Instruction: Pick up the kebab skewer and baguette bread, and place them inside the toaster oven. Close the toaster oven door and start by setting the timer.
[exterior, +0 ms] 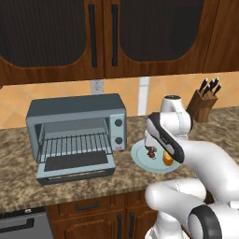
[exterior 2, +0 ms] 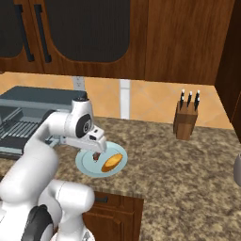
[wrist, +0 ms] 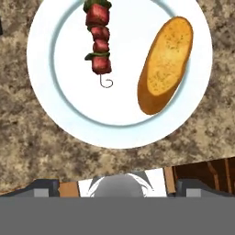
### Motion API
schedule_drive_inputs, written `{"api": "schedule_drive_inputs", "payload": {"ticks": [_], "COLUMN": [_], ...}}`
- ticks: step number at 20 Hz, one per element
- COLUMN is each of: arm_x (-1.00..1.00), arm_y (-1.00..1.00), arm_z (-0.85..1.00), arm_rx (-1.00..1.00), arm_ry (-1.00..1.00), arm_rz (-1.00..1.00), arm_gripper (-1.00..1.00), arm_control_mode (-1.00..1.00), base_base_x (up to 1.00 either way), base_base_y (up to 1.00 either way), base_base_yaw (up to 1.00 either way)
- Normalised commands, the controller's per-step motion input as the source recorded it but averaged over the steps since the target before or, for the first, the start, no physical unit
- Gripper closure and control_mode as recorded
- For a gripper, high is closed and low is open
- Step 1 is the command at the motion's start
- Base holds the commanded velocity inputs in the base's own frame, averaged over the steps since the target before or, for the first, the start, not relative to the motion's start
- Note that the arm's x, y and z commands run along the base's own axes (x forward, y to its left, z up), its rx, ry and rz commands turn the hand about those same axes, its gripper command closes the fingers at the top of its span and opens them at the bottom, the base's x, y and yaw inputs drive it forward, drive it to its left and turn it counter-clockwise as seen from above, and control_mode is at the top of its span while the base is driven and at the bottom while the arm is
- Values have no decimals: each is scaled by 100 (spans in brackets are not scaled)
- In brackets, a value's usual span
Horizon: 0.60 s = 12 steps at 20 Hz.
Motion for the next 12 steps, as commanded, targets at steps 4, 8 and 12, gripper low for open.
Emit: {"api": "schedule_drive_inputs", "payload": {"ticks": [4,8,12], "arm_x": [32,47,52], "arm_y": [0,0,12], "arm_z": [-38,-39,-39], "arm_rx": [0,0,0], "arm_ry": [3,0,0], "arm_rz": [0,0,0], "arm_gripper": [-100,-100,-100], "arm_control_mode": [-100,-100,-100], "base_base_x": [0,0,0], "base_base_y": [0,0,0], "base_base_yaw": [0,0,0]}}
